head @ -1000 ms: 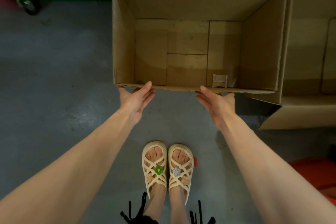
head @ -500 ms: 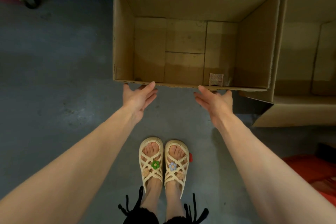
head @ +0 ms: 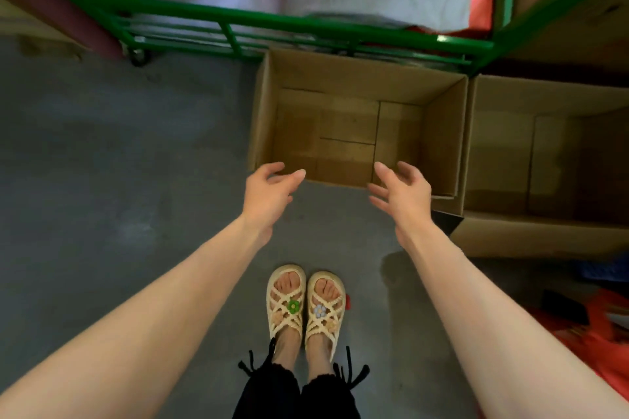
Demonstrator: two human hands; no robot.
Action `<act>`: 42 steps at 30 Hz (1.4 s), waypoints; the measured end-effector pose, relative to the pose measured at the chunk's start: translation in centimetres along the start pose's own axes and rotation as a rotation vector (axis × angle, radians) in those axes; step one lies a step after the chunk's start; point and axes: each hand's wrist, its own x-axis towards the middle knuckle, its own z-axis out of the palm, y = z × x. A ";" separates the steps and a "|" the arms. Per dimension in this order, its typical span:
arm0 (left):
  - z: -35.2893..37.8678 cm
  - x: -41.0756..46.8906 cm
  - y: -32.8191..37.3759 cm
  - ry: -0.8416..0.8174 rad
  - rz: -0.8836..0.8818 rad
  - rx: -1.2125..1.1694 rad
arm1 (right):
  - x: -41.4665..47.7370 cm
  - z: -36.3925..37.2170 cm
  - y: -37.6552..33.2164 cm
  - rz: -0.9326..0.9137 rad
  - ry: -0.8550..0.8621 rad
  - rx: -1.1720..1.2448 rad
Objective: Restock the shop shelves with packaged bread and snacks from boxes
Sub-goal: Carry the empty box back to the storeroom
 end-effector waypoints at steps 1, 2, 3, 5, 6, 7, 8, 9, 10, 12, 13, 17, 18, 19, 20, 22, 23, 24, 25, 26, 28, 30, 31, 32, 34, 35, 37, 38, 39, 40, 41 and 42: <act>-0.4 -1.0 1.1 -0.001 0.029 0.017 | -1.0 0.1 -1.3 -0.029 -0.012 -0.006; -0.9 -2.4 2.5 -0.004 0.064 0.021 | -2.4 0.2 -3.0 -0.072 -0.024 -0.010; -1.3 -3.6 3.8 -0.013 0.099 0.023 | -3.6 0.3 -4.5 -0.107 -0.033 -0.013; -1.9 -5.9 6.5 -0.029 0.165 0.024 | -5.8 0.3 -7.8 -0.167 -0.039 -0.007; -2.5 -7.5 8.4 -0.031 0.210 0.009 | -7.5 0.2 -10.1 -0.211 -0.045 0.003; -2.9 -8.9 10.0 -0.032 0.251 -0.003 | -9.0 0.1 -12.0 -0.243 -0.050 0.014; -3.2 -10.3 11.7 -0.029 0.293 -0.016 | -10.5 0.0 -14.0 -0.277 -0.051 0.027; -3.6 -11.9 13.6 -0.015 0.340 -0.032 | -12.1 -0.3 -16.1 -0.314 -0.050 0.044; -4.2 -13.8 15.7 -0.002 0.388 -0.046 | -14.1 -0.7 -18.3 -0.358 -0.053 0.061; -4.9 -17.1 19.0 0.003 0.456 -0.056 | -17.4 -1.5 -21.9 -0.433 -0.066 0.071; -5.2 -19.0 20.8 0.003 0.487 -0.055 | -19.3 -2.1 -23.7 -0.473 -0.067 0.069; -7.2 -27.0 28.4 -0.009 0.663 -0.054 | -27.0 -4.8 -31.1 -0.652 -0.068 0.060; -7.7 -28.9 29.9 -0.013 0.701 -0.073 | -28.7 -5.5 -32.5 -0.691 -0.071 0.065; -8.2 -31.0 31.8 -0.021 0.742 -0.099 | -30.7 -6.2 -34.5 -0.730 -0.071 0.081; -8.6 -32.5 33.2 -0.022 0.775 -0.108 | -32.0 -6.6 -35.9 -0.768 -0.071 0.076; -9.6 -36.6 36.3 -0.013 0.867 -0.111 | -35.9 -7.8 -39.2 -0.857 -0.075 0.083; -10.2 -39.1 37.9 -0.011 0.921 -0.113 | -38.4 -8.5 -41.0 -0.910 -0.076 0.092; -10.7 -41.2 39.1 -0.010 0.956 -0.112 | -40.3 -9.1 -42.4 -0.956 -0.082 0.093; -11.2 -43.6 40.4 0.002 1.001 -0.105 | -42.4 -9.7 -43.7 -1.006 -0.088 0.098; -11.6 -45.4 41.6 0.005 1.052 -0.104 | -44.1 -10.2 -44.9 -1.056 -0.103 0.108; -12.5 -48.1 43.6 0.011 1.124 -0.093 | -46.9 -10.9 -46.9 -1.126 -0.132 0.110; -13.3 -51.3 45.5 0.026 1.207 -0.081 | -50.1 -11.6 -48.7 -1.230 -0.105 0.114; -13.8 -53.3 46.4 0.038 1.252 -0.082 | -52.0 -12.1 -49.7 -1.290 -0.095 0.127; -14.2 -54.4 47.3 0.047 1.287 -0.080 | -53.2 -12.3 -50.5 -1.328 -0.101 0.143; -14.8 -56.7 48.5 0.071 1.347 -0.091 | -55.3 -12.8 -51.9 -1.377 -0.130 0.168; -15.2 -58.0 49.2 0.091 1.387 -0.098 | -56.5 -13.0 -52.8 -1.414 -0.147 0.182; -15.8 -59.6 50.2 0.143 1.431 -0.097 | -57.6 -13.2 -54.0 -1.452 -0.184 0.197; -16.0 -60.0 50.4 0.161 1.440 -0.098 | -58.0 -13.1 -54.3 -1.461 -0.194 0.198; -16.3 -60.6 50.8 0.183 1.457 -0.105 | -58.4 -13.1 -55.0 -1.481 -0.215 0.202; -16.5 -61.2 51.0 0.217 1.468 -0.112 | -58.9 -12.9 -55.6 -1.495 -0.247 0.199; -16.6 -61.7 50.9 0.244 1.471 -0.111 | -59.0 -12.7 -56.1 -1.512 -0.277 0.187; -16.8 -62.0 50.9 0.269 1.468 -0.117 | -59.3 -12.4 -56.6 -1.516 -0.300 0.181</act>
